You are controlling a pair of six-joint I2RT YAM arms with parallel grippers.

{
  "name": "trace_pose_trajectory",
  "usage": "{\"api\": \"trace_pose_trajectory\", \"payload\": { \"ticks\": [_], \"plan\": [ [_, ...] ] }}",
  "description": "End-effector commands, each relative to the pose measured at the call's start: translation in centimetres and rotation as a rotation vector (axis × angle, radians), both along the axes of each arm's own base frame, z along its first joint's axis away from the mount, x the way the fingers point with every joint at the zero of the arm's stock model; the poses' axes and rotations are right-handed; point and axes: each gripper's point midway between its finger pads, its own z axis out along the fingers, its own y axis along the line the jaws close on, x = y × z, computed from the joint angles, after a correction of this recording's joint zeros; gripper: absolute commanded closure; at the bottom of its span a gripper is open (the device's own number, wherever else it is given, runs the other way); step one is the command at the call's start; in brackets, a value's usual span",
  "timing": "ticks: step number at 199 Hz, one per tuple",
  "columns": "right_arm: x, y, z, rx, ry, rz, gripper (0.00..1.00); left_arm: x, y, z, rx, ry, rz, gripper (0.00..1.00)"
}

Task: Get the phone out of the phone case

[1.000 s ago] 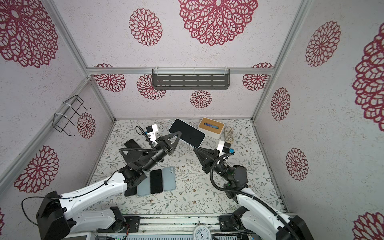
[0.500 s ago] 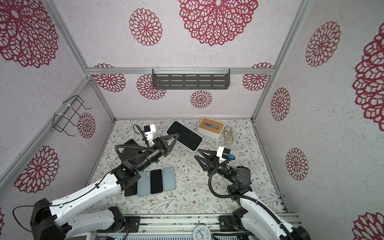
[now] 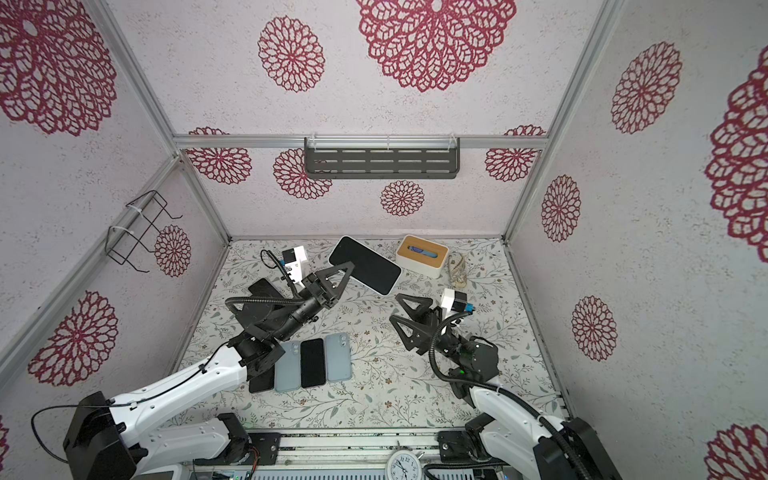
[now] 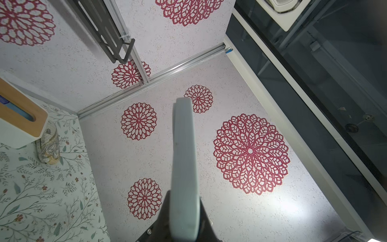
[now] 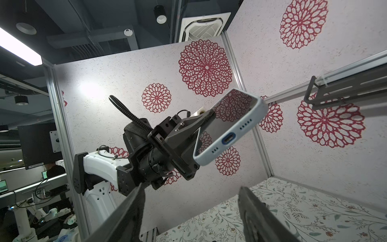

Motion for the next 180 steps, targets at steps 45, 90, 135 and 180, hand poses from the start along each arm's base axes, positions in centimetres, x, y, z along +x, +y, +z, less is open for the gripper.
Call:
{"api": "trace_pose_trajectory", "payload": {
  "ticks": [45,90,135,180],
  "plan": [
    [-0.6,-0.5,4.1,0.132,-0.048,0.072,0.30,-0.9,0.0,1.9,-0.077,-0.081,-0.012,1.00],
    [-0.3,-0.3,4.3,0.140,-0.033,0.082,0.38,-1.0,-0.2,1.9,-0.081,-0.084,-0.018,1.00],
    [0.0,-0.1,4.4,0.142,-0.020,0.091,0.54,-1.2,-0.5,1.8,-0.080,-0.084,-0.027,1.00],
    [0.3,-0.1,4.4,0.148,-0.010,0.085,0.71,-1.3,-0.7,1.8,-0.082,-0.086,-0.032,1.00]
  ]
}}
